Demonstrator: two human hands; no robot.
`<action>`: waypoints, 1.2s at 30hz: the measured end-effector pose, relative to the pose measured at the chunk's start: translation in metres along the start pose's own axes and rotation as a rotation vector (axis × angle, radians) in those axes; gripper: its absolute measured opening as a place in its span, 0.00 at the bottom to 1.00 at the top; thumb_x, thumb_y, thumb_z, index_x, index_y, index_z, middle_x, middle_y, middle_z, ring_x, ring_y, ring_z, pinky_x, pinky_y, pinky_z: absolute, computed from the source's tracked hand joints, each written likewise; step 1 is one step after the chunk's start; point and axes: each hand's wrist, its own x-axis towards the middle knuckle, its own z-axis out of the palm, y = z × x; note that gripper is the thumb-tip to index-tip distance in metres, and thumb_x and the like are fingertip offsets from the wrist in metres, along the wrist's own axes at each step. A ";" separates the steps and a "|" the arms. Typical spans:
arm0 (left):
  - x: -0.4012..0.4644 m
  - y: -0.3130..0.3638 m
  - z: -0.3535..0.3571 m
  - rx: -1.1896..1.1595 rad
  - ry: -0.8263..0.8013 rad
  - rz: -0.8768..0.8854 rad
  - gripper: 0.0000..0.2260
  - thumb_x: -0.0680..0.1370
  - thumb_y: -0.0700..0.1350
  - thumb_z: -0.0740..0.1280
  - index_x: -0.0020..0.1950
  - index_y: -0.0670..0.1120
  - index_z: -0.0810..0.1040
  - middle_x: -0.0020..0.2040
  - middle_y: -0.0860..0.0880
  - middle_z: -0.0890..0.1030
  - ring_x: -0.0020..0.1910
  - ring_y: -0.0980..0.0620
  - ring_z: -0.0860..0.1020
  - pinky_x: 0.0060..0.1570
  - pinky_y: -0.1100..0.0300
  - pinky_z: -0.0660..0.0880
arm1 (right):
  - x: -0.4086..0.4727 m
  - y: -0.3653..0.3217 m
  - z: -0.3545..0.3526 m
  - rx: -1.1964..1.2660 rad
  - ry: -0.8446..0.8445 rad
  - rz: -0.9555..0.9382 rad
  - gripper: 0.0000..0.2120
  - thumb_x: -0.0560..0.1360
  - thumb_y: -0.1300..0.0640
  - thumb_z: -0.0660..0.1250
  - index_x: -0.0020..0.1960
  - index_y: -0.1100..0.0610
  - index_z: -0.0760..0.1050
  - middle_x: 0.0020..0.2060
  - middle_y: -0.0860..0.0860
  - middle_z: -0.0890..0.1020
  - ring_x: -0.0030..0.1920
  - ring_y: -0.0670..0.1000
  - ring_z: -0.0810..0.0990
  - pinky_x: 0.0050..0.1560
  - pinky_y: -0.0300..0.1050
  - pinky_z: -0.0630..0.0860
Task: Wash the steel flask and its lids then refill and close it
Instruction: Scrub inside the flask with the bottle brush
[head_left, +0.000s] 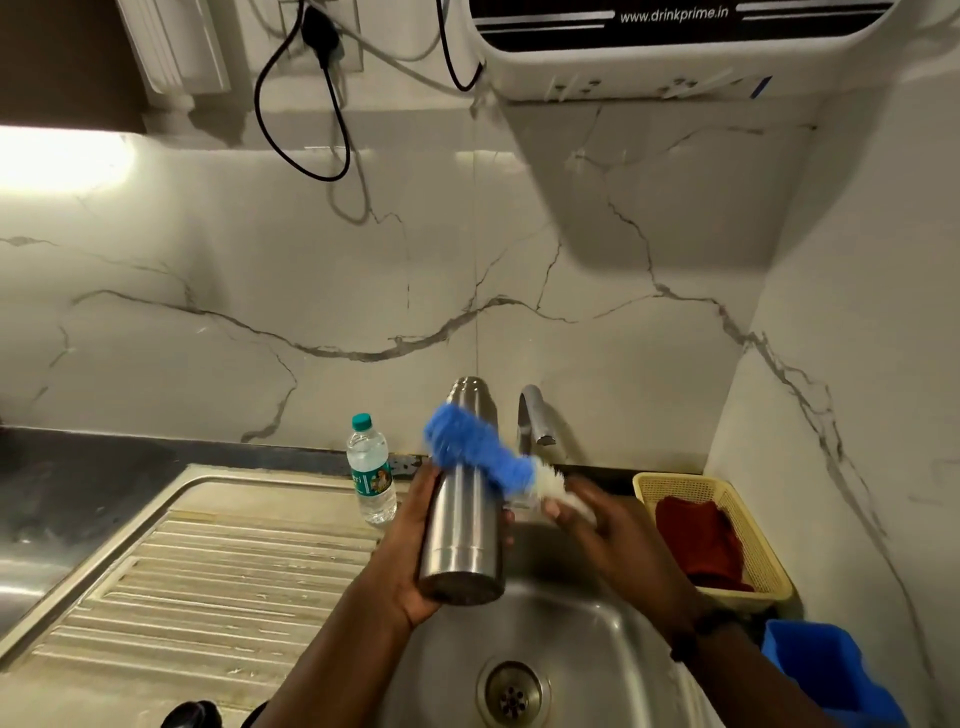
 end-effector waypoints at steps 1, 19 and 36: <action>-0.001 0.002 0.002 0.017 -0.033 -0.026 0.29 0.75 0.60 0.66 0.66 0.38 0.73 0.51 0.34 0.82 0.42 0.40 0.82 0.44 0.47 0.82 | 0.010 0.000 -0.001 -0.008 0.034 0.035 0.19 0.78 0.40 0.61 0.63 0.48 0.76 0.48 0.43 0.83 0.47 0.39 0.81 0.43 0.33 0.77; 0.027 -0.003 0.010 -0.317 0.360 0.109 0.22 0.86 0.51 0.52 0.77 0.40 0.65 0.43 0.44 0.74 0.51 0.40 0.77 0.63 0.48 0.74 | -0.031 -0.020 0.043 -0.138 0.187 -0.052 0.16 0.75 0.39 0.62 0.59 0.43 0.78 0.41 0.32 0.80 0.46 0.29 0.77 0.46 0.24 0.71; 0.049 -0.006 -0.002 -0.446 0.329 0.142 0.27 0.79 0.61 0.64 0.71 0.44 0.70 0.59 0.38 0.82 0.56 0.39 0.82 0.45 0.43 0.80 | -0.015 -0.042 0.029 -0.233 0.202 0.071 0.29 0.73 0.30 0.50 0.64 0.44 0.74 0.42 0.49 0.85 0.42 0.48 0.82 0.39 0.40 0.74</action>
